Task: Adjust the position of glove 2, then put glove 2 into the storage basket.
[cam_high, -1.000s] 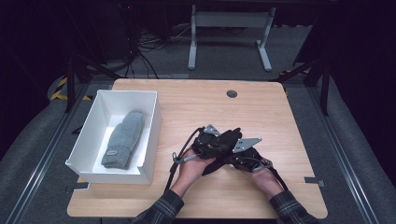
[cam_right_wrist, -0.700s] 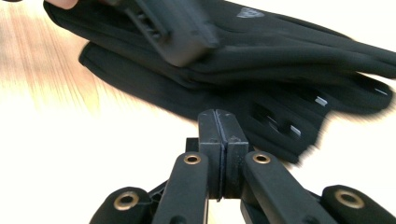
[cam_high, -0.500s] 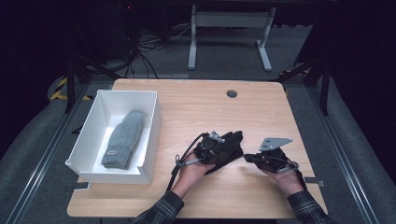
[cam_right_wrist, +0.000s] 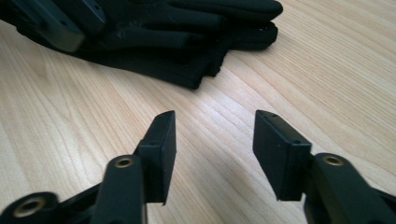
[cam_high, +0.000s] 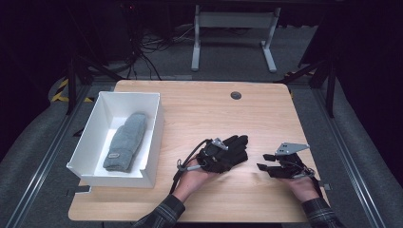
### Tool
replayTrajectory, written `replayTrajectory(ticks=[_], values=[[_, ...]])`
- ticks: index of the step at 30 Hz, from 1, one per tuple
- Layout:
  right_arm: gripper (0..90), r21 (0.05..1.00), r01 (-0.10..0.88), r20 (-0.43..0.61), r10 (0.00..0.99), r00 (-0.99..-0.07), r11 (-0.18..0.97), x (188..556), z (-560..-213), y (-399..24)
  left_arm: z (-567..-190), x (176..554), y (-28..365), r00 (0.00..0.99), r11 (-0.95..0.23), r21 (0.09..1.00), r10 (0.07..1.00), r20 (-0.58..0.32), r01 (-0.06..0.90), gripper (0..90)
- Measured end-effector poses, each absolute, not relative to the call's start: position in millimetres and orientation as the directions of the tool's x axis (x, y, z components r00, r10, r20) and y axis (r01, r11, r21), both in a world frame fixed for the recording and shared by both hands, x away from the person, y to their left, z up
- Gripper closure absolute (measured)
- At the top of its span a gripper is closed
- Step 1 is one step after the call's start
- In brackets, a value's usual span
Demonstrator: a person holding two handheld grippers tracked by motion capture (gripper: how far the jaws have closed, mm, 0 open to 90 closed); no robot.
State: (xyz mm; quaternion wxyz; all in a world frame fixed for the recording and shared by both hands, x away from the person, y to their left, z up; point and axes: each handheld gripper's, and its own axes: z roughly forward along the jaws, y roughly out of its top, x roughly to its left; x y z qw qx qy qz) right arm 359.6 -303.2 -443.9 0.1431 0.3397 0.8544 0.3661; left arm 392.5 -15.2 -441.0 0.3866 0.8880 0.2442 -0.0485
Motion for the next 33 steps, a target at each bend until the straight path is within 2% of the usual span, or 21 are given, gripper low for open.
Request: replayTrajectory(ticks=[4,8,9,12,20,24,26,28,33], values=[[39.6,0.72,0.483,0.008,0.69,-0.724,0.499,360,-447,-306,-429,394,-8,0.887,-0.586,0.683,0.407,-0.217,0.436,58.5],[33.6,0.716,0.49,0.015,0.692,-0.722,0.496,362,-451,-310,-424,398,-2,0.89,-0.589,0.692,0.419,-0.182,0.418,52.6],[31.2,0.713,0.493,0.014,0.694,-0.72,0.498,362,-453,-311,-423,399,-1,0.889,-0.59,0.693,0.425,-0.169,0.414,48.5],[28.0,0.712,0.494,0.008,0.698,-0.716,0.499,362,-456,-314,-422,404,1,0.889,-0.612,0.681,0.44,-0.131,0.403,39.8],[24.2,0.706,0.495,-0.006,0.703,-0.712,0.507,362,-463,-315,-429,420,-2,0.889,-0.633,0.662,0.443,-0.115,0.401,21.7],[23.9,0.71,0.49,-0.012,0.704,-0.71,0.506,362,-464,-315,-429,429,0,0.883,-0.619,0.674,0.455,-0.112,0.404,23.1],[23.6,0.711,0.487,-0.017,0.704,-0.71,0.508,362,-464,-314,-428,435,0,0.884,-0.625,0.671,0.458,-0.1,0.399,29.5],[23.1,0.712,0.483,-0.021,0.703,-0.711,0.509,363,-465,-313,-429,441,-1,0.881,-0.617,0.671,0.459,-0.116,0.411,31.7],[23.0,0.712,0.48,-0.028,0.704,-0.71,0.512,362,-465,-313,-435,449,-3,0.88,-0.621,0.662,0.456,-0.13,0.42,26.7]])
